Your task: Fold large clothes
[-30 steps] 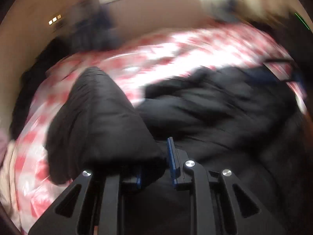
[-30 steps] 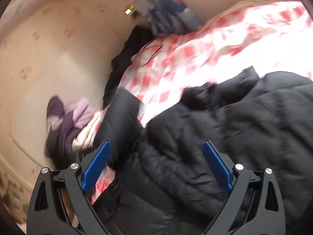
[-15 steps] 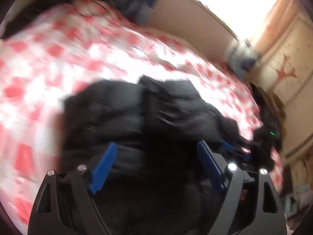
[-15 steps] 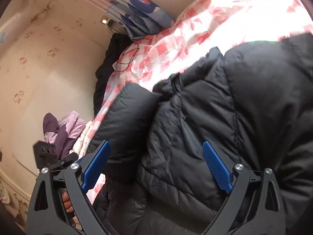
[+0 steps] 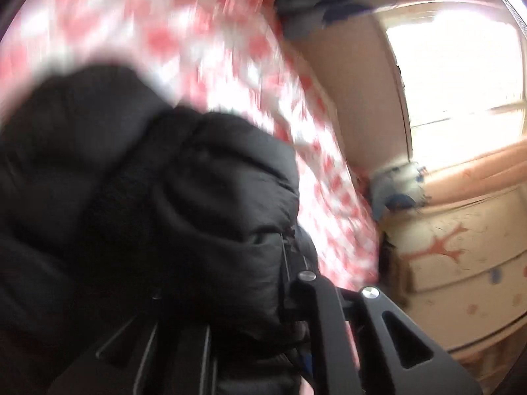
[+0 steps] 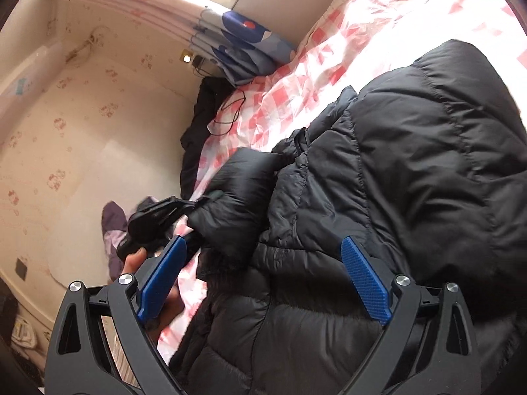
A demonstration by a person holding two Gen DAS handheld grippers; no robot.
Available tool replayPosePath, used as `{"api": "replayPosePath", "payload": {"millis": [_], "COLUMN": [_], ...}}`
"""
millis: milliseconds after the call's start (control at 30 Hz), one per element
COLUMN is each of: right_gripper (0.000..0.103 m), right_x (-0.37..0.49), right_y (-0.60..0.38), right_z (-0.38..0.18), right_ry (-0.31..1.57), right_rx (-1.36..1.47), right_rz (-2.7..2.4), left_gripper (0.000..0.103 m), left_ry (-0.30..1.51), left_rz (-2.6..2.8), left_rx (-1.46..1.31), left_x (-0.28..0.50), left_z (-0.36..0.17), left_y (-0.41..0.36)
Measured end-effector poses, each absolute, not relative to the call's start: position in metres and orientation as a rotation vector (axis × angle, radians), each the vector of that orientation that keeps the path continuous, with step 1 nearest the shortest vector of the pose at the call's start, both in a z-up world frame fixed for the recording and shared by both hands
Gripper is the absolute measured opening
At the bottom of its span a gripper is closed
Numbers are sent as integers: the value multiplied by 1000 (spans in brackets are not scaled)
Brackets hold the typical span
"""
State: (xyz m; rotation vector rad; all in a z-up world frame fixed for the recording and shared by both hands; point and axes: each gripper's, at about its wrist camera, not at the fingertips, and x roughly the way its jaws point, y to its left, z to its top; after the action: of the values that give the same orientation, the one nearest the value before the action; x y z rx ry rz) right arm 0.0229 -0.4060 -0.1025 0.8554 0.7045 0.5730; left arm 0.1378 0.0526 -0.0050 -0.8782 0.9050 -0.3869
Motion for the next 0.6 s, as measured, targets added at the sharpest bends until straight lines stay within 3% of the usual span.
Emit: {"api": "replayPosePath", "payload": {"millis": [133,267,333,467,600], "right_gripper": [92,93,93,93,93], "right_x": [12,14,15,18,19], "right_y": [-419,-414,-406,-385,-365], "right_z": [-95,-101,-102,-100,-97], "right_ry": [648,683,712,760,782], "right_rx": [864,854,827,747,664], "right_rz": [560,552,560,578,589], "left_gripper": [8,8,8,8,8], "left_ry": [552,417,443,608,675], "left_rz": [-214,-30,70,234,222], "left_rx": [-505,-204,-67,117,-6], "left_x": [114,95,93,100,99], "left_z": [122,206,217,185,159], "left_y": [105,159,186,232,267]}}
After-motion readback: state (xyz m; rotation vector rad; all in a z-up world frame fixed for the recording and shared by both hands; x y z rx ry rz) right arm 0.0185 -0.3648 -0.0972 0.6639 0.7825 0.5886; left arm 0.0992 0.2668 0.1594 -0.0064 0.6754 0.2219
